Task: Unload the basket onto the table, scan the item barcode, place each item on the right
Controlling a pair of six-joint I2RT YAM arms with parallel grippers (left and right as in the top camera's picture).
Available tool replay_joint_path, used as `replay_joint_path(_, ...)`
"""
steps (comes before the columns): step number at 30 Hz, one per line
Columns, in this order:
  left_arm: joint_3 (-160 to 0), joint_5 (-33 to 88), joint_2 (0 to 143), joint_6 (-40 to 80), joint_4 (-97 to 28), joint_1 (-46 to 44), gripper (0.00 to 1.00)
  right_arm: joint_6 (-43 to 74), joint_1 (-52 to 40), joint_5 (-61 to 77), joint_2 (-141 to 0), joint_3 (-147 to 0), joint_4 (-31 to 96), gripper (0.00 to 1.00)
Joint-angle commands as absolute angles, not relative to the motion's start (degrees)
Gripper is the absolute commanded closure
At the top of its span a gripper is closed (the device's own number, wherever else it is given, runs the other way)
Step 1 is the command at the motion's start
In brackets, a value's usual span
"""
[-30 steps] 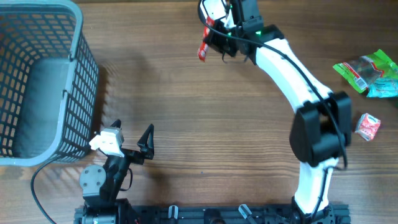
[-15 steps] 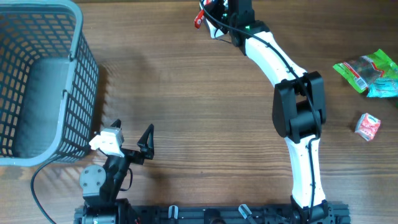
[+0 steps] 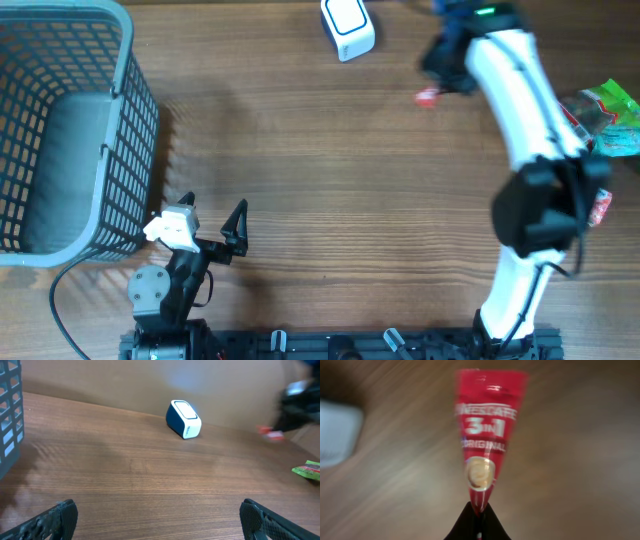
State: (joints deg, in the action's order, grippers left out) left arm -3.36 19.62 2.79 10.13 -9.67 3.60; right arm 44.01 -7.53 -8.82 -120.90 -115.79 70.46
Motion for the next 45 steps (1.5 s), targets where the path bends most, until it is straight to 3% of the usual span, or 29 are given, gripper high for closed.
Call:
replay_joint_path(1,-3.2,19.7,2.7,9.2,-9.7,3.3,0.0,35.6,1.0,-26.7,-120.1,-112.8,76.6,0.95)
replay_joint_path(6,-3.2,19.7,2.7,9.2,-9.7,3.3,0.0,28.3,9.9,-29.4,-120.0,-98.1,65.6,0.95)
replay_joint_path(10,-3.2,19.7,2.7,9.2,-9.7,3.3,0.0,30.5,16.0,-29.8,-120.0,-89.5,57.8,0.96)
replay_joint_path(11,-3.2,19.7,2.7,9.2,-9.7,3.3,0.0,31.3,17.7,-29.5,-120.0,-89.8,57.9,0.83)
replay_joint_path(12,-3.2,19.7,2.7,9.2,-9.7,3.3,0.0,31.2,19.0,-28.8,-119.8,-90.4,58.3,0.41)
replay_joint_path(13,-3.2,19.7,2.7,9.2,-9.7,3.3,0.0,31.1,20.4,-28.5,-119.5,-91.5,59.3,0.15)
replay_joint_path(14,-3.2,19.7,2.7,9.2,-9.7,3.3,0.0,31.1,21.4,-28.2,-119.0,-93.1,60.7,0.01)
replay_joint_path(20,-3.2,19.7,2.7,9.2,-9.7,3.3,0.0,28.1,20.5,-17.3,-104.4,-102.1,66.8,0.0)
replay_joint_path(28,-3.2,19.7,2.7,9.2,-9.7,3.3,0.0,25.7,15.0,1.2,-68.4,-102.1,68.2,0.0)
replay_joint_path(35,-3.2,19.7,2.7,9.2,-9.7,3.3,0.0,25.7,15.0,1.4,-45.4,-102.1,68.3,0.0)
replay_joint_path(41,-3.2,19.7,2.7,9.2,-9.7,3.3,0.0,22.8,14.9,-1.9,-34.9,-100.6,71.2,0.0)
replay_joint_path(45,-3.2,19.7,2.7,9.2,-9.7,3.3,0.0,16.5,12.6,-1.8,-26.9,-91.3,63.2,0.0)
